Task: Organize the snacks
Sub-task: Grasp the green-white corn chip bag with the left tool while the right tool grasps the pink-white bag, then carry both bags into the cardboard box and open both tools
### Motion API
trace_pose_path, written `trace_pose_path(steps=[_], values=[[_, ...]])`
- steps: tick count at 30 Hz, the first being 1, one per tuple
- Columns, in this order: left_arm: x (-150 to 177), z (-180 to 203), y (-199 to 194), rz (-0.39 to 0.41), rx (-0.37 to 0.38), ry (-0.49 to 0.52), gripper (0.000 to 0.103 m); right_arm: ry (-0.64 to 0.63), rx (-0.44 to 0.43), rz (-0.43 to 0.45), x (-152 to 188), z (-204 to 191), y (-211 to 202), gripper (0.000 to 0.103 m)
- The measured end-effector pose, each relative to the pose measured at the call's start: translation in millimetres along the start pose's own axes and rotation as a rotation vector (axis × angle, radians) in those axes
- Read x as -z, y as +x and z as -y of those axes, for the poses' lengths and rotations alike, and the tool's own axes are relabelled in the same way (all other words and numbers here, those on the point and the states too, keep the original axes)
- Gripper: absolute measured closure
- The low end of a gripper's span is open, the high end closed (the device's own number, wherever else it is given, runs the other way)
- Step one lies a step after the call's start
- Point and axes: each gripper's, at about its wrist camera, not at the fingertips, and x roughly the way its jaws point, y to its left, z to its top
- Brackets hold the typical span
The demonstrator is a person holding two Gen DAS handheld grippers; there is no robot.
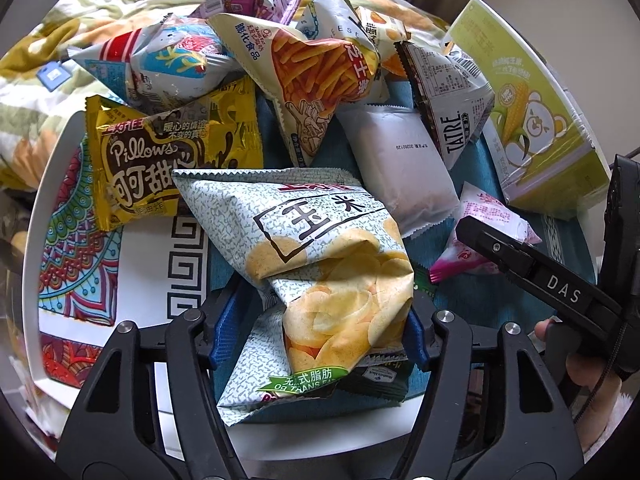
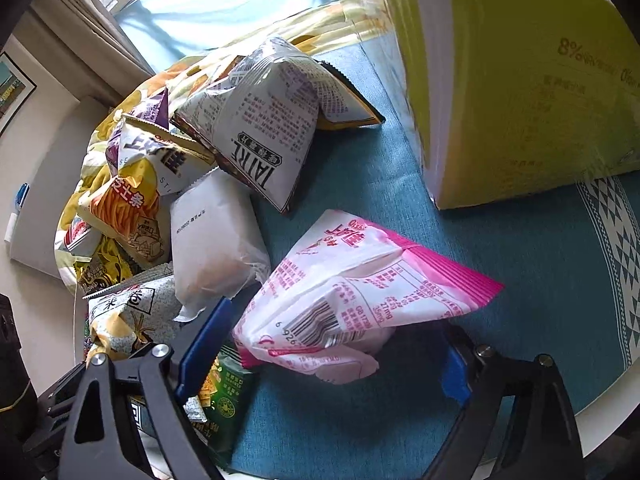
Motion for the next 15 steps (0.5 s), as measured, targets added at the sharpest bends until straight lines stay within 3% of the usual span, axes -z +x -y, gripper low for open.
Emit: trace_pose_path(steps=[5,10,15], values=[[7.5,-3.8,-11.0,0.010,-0.012,-0.012,0.041,-0.026,0.009,0.008,-0.2,0.1,-0.2,0.019],[14.1,-4.8,-24.8,0.026,-0.019,-0.016,0.041,-0.043,0.012,-0.005,-1.5,1.1,-3.2,0.044],[16.7,1.4,-45.2,0.051,-0.017,-0.013,0.041,-0.055,0.021,-0.003,0.9,1.9,-13.3,0.051]])
